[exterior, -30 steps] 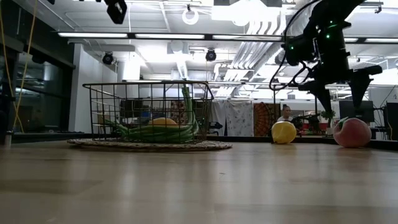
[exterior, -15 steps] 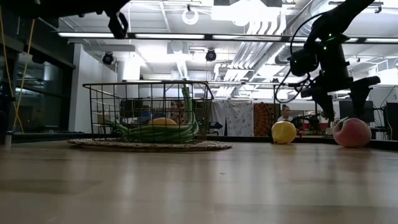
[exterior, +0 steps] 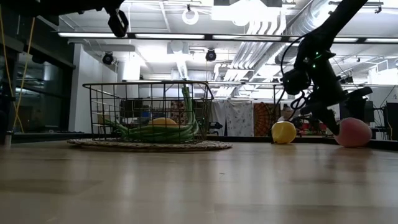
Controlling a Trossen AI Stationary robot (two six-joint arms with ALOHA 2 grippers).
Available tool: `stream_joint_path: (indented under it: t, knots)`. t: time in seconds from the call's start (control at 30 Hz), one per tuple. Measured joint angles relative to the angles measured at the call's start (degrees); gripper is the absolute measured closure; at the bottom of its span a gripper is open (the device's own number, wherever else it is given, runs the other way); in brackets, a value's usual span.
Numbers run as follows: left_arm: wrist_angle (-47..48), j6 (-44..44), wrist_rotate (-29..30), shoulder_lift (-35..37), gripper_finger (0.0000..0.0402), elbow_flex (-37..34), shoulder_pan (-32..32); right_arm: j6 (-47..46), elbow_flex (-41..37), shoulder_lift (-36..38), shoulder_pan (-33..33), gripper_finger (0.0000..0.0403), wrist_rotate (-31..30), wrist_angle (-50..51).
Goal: Build produce basket
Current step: Put the pink peach into the wire basket
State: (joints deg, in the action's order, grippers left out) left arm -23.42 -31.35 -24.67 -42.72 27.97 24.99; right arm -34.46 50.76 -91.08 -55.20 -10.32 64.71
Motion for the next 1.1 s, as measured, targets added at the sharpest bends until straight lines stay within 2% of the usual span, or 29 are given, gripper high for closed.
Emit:
stream_joint_path:
  t: [0.33, 0.7, 0.93, 1.1]
  knots:
    - [0.0, 0.0, 0.0, 0.0, 0.0401, 0.0, 0.0, 0.0, 0.0, -1.0, 0.2, 0.0088, -1.5, -0.1]
    - [0.0, 0.0, 0.0, 0.0, 0.0401, 0.0, 0.0, 0.0, 0.6, 0.2, 1.5, 0.0156, -2.2, 2.3]
    - [0.0, 0.0, -0.1, 0.0, 0.0401, 0.0, 0.1, 0.4, 4.4, 4.5, 3.0, 0.016, -3.0, 6.2]
    - [0.0, 0.0, -0.2, 0.0, 0.0401, 0.0, 0.1, -0.1, 6.6, 10.8, 5.4, 0.0161, -1.0, 5.7]
